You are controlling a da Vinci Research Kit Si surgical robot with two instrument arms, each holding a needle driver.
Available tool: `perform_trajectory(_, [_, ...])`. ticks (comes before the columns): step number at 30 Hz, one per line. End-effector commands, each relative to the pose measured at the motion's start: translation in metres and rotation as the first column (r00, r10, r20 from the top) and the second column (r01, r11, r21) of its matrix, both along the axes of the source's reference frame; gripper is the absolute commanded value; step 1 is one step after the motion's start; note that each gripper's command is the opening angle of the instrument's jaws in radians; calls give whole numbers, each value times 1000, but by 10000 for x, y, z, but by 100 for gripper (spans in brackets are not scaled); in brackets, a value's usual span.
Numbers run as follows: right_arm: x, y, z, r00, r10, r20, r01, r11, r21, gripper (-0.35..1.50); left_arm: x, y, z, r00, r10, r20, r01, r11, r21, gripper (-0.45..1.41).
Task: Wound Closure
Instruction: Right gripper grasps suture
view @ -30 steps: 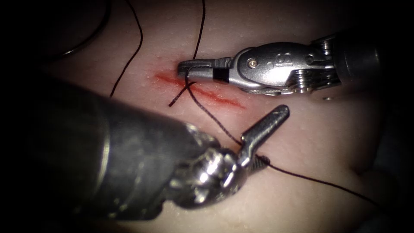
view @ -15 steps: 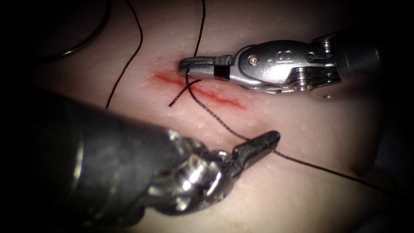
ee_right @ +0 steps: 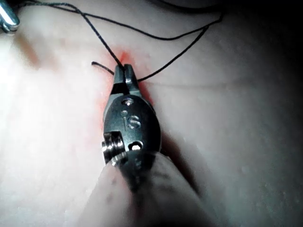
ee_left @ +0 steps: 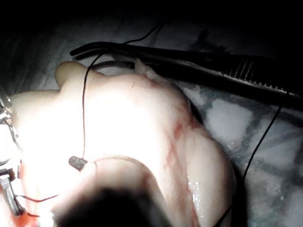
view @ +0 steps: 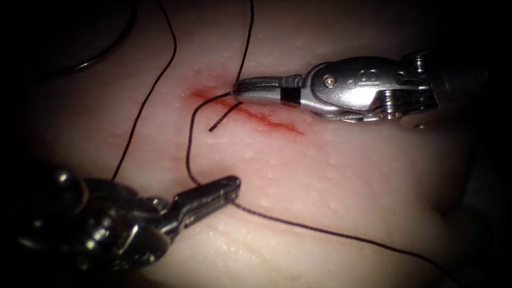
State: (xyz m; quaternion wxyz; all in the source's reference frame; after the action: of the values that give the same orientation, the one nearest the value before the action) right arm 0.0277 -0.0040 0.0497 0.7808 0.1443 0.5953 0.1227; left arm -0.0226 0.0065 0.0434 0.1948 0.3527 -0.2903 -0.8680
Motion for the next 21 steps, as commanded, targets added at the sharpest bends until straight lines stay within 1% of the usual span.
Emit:
perform_trajectory(1, [4,-12,0,1000,-4,-7,4,1000,1,-35,9,-10,2,1000,0,-15,0,1000,6,-45])
perform_trajectory(2, [4,-12,0,1000,-4,-7,4,1000,1,-35,9,-10,2,1000,0,-15,0,1000,6,-45])
perform_trajectory(6, [-1,-21,-7,1000,-5,-17,5,1000,2,-35,38,-13,-2,999,-8,-45,9,1000,7,-45])
perform_trajectory(9, [-5,-25,-14,1000,-3,-27,3,1000,6,-35,53,-13,-2,998,-11,-58,12,1000,9,-45])
perform_trajectory(10, [-7,-27,-19,999,-1,-34,1,1000,9,-35,64,-12,-3,997,-17,-73,18,1000,10,-45])
perform_trajectory(11, [-7,-27,-19,999,-1,-34,1,1000,9,-35,64,-12,-3,997,-17,-73,18,1000,10,-45])
perform_trajectory(16, [-9,-35,-38,999,3,-45,-2,1000,20,-35,84,-5,-3,995,-24,-92,26,1000,16,-45])
perform_trajectory(21, [-5,-36,-47,999,6,-45,-5,1000,31,-35,83,-3,-6,995,-29,-96,31,999,20,-45])
